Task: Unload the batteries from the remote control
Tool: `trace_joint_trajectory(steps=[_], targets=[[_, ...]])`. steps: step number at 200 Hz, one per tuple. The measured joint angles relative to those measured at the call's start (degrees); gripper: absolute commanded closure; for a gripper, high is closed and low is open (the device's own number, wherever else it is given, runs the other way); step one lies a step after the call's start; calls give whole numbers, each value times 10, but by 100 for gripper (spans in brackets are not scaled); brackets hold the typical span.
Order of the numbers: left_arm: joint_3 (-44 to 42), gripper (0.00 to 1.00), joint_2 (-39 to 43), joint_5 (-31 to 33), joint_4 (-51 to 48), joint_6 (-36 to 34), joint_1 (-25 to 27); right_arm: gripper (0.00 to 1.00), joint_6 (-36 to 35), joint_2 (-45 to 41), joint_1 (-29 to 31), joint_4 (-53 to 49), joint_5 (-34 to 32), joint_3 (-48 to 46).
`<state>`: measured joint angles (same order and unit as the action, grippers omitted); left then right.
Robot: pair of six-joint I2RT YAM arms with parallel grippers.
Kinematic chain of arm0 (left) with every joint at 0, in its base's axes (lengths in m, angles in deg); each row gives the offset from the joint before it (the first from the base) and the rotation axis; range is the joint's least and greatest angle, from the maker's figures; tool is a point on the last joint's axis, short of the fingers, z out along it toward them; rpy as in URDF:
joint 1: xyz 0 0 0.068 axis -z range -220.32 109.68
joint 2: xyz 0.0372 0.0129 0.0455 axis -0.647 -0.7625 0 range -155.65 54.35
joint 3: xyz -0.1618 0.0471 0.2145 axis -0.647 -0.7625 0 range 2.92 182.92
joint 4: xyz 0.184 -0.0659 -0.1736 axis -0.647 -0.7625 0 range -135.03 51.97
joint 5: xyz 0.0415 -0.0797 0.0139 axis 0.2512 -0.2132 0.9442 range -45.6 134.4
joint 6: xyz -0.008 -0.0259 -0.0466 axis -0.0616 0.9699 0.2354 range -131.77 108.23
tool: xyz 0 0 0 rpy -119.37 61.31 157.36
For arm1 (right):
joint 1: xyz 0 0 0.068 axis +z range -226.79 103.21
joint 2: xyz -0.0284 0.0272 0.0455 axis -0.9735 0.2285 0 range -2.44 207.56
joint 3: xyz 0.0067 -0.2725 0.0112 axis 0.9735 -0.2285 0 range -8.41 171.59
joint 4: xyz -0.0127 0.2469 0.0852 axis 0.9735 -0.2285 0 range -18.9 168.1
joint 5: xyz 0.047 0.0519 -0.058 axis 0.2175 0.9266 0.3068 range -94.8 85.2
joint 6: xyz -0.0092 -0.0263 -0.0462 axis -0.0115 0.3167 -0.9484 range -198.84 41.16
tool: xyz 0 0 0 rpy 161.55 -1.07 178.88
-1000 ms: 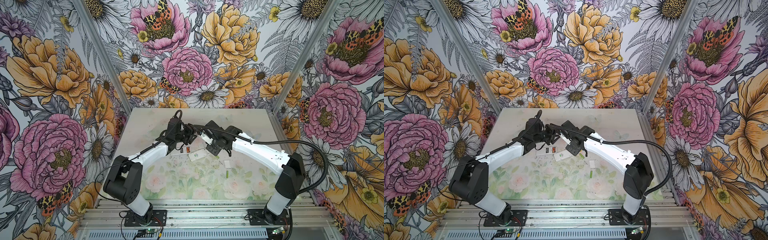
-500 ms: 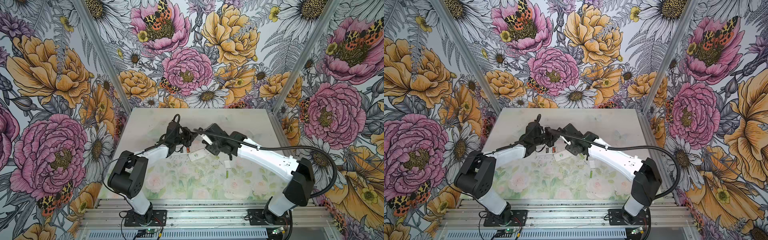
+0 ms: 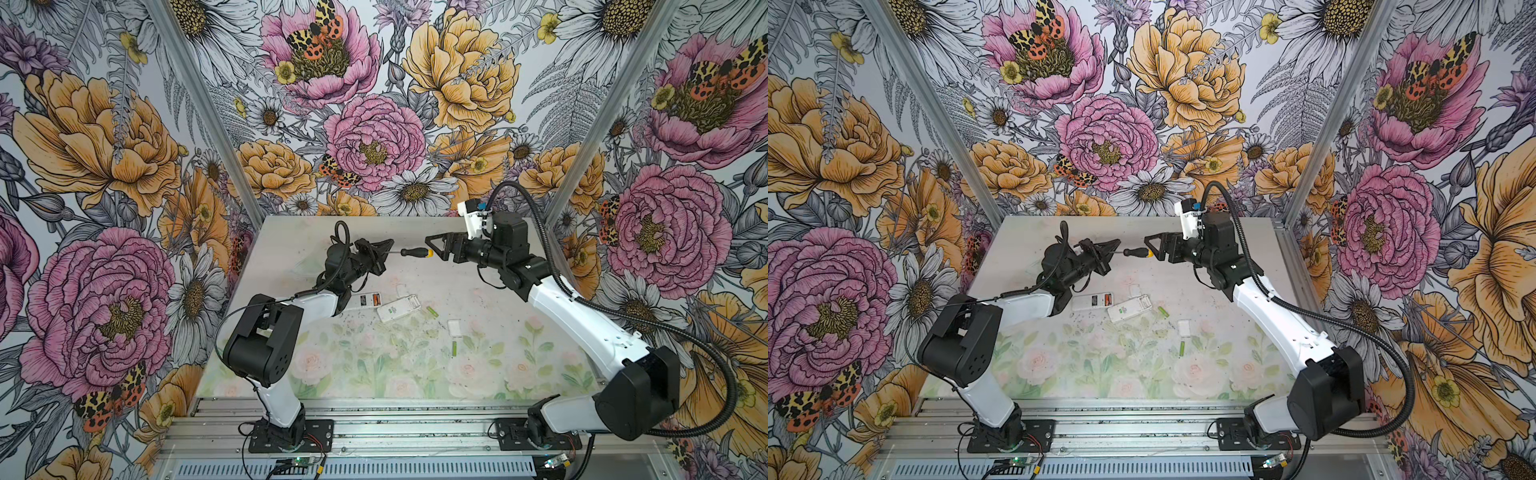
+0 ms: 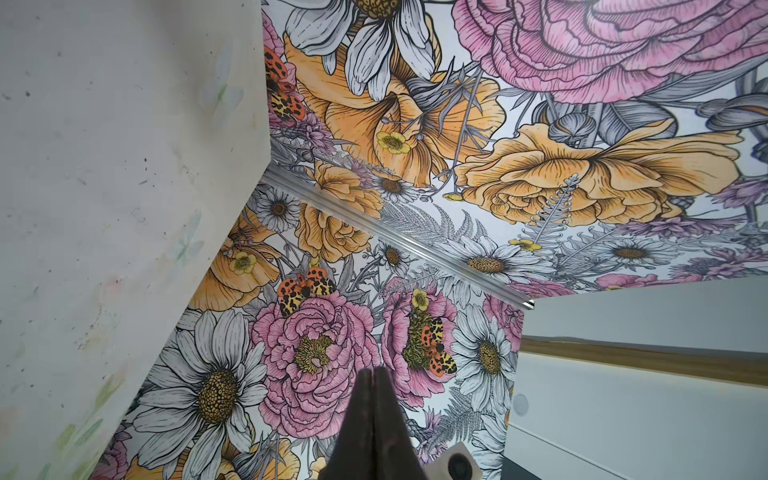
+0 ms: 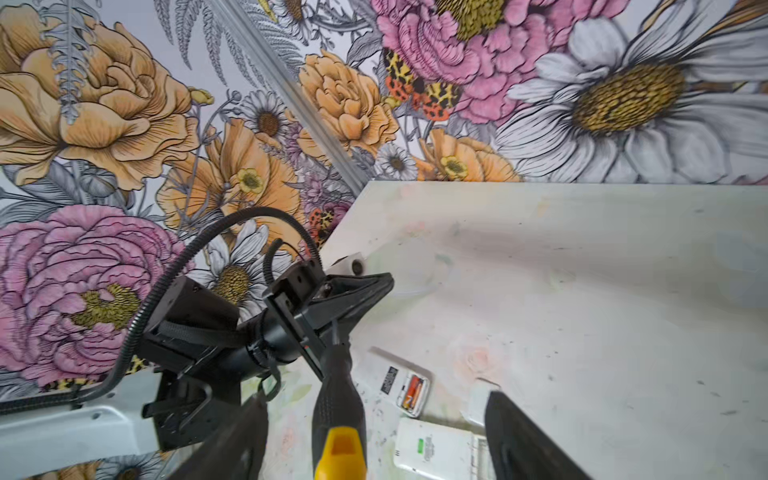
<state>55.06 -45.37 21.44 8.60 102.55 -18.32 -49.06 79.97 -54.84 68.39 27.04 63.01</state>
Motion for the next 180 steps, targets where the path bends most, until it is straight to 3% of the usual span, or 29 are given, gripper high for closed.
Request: trace_joint_trajectory(steps=[33, 58, 91, 153, 180], targets=[[0, 100, -12, 9, 22, 19, 8, 14, 22, 38, 4, 11, 58, 0], [1, 100, -17, 12, 29, 19, 10, 20, 29, 45, 6, 15, 77, 9], [4, 100, -20, 17, 30, 19, 14, 31, 38, 50, 11, 23, 83, 24], [5, 100, -20, 27, 29, 19, 18, 36, 36, 74, 23, 19, 78, 36], [7, 100, -20, 29, 26, 19, 19, 48, 29, 74, 31, 11, 65, 37]])
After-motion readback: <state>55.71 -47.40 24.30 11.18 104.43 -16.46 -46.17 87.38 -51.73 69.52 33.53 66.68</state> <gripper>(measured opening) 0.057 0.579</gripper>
